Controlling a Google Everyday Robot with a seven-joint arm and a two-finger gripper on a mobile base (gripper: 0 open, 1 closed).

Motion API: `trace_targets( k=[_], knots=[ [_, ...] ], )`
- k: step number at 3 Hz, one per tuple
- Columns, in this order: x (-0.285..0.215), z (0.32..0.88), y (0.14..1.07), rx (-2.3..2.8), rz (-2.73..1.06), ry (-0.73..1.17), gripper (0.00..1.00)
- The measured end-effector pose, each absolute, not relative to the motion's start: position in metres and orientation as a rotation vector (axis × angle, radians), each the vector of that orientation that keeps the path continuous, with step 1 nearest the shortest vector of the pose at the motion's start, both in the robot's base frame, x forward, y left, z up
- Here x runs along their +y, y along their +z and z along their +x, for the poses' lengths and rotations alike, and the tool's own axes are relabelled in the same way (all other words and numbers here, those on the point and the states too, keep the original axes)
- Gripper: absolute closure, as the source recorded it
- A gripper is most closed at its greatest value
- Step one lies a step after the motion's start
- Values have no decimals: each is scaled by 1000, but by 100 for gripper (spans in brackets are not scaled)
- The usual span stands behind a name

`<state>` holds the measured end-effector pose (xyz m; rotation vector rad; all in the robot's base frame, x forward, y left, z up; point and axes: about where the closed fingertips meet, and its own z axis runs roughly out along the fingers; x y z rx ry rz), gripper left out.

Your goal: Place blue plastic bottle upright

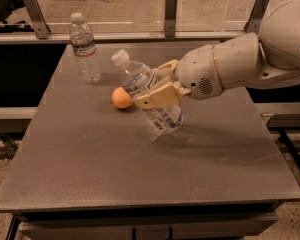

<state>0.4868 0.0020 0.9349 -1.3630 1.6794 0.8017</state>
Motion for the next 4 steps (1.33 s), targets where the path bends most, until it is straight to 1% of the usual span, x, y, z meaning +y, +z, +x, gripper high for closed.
trace_targets(
  k=[1,2,3,4],
  knots=[
    [-9,490,948,1509,-1230,903,100],
    [-21,472,964,1356,-1116,926,100],
    [-45,448,967,1273,-1104,835,100],
    [-51,446,969,1255,-1113,794,100]
  ],
)
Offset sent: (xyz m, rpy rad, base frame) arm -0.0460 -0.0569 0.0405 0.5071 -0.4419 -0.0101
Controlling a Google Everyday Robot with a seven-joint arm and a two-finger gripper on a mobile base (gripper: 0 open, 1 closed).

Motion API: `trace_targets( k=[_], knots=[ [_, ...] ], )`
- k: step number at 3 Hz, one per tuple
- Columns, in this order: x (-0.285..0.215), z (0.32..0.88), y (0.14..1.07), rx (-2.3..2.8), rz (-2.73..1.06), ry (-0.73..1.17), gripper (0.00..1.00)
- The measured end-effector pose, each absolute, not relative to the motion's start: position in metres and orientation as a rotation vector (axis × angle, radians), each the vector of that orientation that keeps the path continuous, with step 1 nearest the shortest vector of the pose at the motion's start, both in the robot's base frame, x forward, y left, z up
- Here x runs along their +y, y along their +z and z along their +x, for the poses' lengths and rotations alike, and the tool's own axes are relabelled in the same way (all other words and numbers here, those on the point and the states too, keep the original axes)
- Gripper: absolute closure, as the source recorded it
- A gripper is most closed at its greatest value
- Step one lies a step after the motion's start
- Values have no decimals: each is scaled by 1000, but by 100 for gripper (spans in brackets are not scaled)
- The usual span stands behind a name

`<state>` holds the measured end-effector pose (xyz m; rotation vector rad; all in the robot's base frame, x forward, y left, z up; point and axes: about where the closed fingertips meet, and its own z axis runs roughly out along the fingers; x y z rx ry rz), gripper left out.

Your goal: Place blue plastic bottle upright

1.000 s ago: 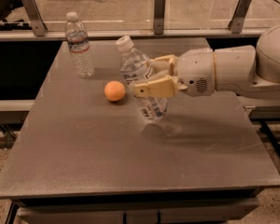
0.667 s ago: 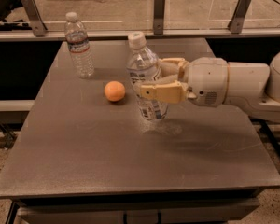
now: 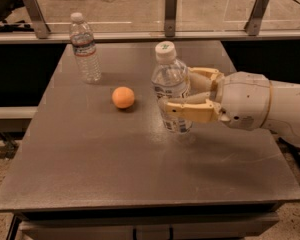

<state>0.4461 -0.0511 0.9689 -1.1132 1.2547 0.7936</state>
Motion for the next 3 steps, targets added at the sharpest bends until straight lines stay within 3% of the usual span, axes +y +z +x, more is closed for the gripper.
trace_targets(
  k=[3],
  knots=[
    [-89,456,972,1078,-916,992,100]
  ],
)
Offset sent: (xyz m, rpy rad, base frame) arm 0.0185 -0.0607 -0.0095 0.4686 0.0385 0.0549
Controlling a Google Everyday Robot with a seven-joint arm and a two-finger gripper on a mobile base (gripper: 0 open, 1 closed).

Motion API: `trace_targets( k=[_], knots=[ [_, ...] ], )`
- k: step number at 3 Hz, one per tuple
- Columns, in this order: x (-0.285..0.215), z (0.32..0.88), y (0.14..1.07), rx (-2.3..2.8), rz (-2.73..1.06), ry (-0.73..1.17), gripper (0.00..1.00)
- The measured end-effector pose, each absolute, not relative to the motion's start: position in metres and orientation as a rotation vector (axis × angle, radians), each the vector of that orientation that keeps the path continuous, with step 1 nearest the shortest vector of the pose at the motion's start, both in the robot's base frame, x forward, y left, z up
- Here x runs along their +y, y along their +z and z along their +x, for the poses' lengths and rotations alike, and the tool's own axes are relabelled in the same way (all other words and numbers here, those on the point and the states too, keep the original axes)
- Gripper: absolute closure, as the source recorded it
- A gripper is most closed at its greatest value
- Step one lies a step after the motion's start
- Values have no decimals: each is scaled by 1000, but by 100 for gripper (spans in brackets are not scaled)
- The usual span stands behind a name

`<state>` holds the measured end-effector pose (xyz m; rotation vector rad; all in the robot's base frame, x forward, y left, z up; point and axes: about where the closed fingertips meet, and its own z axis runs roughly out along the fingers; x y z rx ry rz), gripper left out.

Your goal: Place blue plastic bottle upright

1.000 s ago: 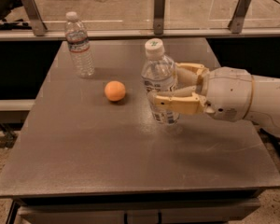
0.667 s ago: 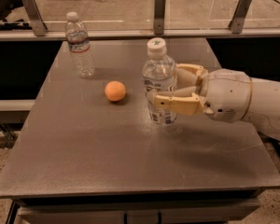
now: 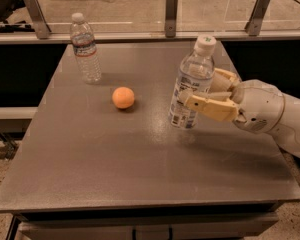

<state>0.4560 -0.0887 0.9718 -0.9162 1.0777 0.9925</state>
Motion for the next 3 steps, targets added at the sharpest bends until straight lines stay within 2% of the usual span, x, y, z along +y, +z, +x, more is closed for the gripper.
trace_targets(
  k=[3],
  knots=[
    [-142,462,939,1200,-807,993,100]
  ],
)
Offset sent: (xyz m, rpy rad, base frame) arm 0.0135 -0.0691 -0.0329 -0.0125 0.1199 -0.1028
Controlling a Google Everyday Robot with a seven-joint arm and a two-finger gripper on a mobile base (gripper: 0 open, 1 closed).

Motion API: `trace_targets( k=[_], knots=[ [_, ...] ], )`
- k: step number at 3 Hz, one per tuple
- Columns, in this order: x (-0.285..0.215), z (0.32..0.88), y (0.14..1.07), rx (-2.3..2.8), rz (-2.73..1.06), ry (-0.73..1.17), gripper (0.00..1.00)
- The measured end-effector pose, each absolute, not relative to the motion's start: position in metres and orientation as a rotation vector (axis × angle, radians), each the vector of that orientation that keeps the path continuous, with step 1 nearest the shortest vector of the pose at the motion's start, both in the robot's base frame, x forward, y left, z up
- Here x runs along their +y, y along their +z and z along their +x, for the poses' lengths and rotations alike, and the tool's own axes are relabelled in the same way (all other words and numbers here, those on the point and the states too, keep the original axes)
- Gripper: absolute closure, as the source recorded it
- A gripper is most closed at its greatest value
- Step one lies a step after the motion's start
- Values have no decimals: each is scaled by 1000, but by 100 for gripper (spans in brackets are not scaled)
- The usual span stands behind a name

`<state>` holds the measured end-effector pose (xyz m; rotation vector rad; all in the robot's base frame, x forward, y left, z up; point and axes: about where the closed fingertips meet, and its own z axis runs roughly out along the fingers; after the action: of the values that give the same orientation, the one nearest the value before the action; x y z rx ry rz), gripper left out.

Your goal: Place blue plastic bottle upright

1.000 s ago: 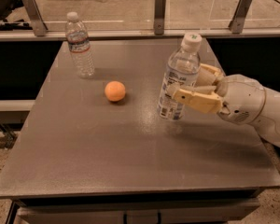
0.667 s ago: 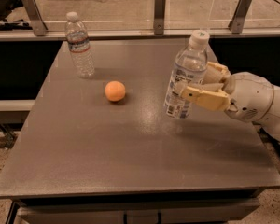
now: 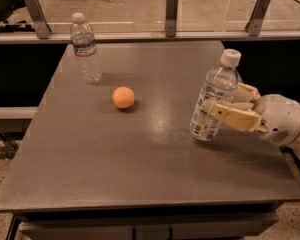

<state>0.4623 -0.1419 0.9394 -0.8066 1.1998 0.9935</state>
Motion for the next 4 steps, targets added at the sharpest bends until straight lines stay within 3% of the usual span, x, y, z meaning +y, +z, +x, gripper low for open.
trace_targets(
  k=[1,4],
  knots=[
    [-148,459,925,1244,-786,1002,82],
    [-139,456,917,1243,-825,1000,12]
  ],
)
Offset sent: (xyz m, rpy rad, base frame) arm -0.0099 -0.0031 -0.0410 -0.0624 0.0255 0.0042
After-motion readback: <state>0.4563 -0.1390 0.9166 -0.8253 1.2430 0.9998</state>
